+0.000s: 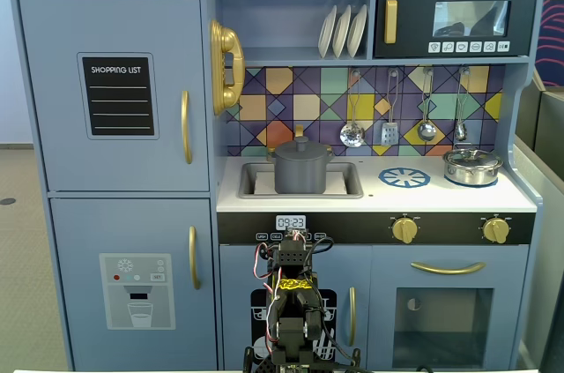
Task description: Take off the lid from the gray recipient and place it on the counter
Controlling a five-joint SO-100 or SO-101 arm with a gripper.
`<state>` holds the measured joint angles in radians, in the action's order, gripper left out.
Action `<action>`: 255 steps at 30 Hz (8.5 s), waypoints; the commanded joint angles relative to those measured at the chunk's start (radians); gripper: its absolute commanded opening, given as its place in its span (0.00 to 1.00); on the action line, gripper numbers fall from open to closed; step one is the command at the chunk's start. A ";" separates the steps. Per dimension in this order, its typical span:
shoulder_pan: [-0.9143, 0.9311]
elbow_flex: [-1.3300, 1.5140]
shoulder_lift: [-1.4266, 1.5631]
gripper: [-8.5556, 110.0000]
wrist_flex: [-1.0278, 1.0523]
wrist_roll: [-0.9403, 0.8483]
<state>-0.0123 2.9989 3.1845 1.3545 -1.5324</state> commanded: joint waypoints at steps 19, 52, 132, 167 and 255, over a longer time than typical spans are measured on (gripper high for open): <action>0.092 -0.196 -0.011 0.07 0.077 -0.175; 0.055 -1.054 -0.540 0.12 -0.699 -0.155; 0.541 -1.198 -0.968 0.07 -1.140 -0.091; 0.600 -1.006 -1.391 0.07 -1.589 -0.123; -0.035 0.003 -0.006 0.10 0.175 0.000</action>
<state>-0.0445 3.0020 3.1845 1.3499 -1.5278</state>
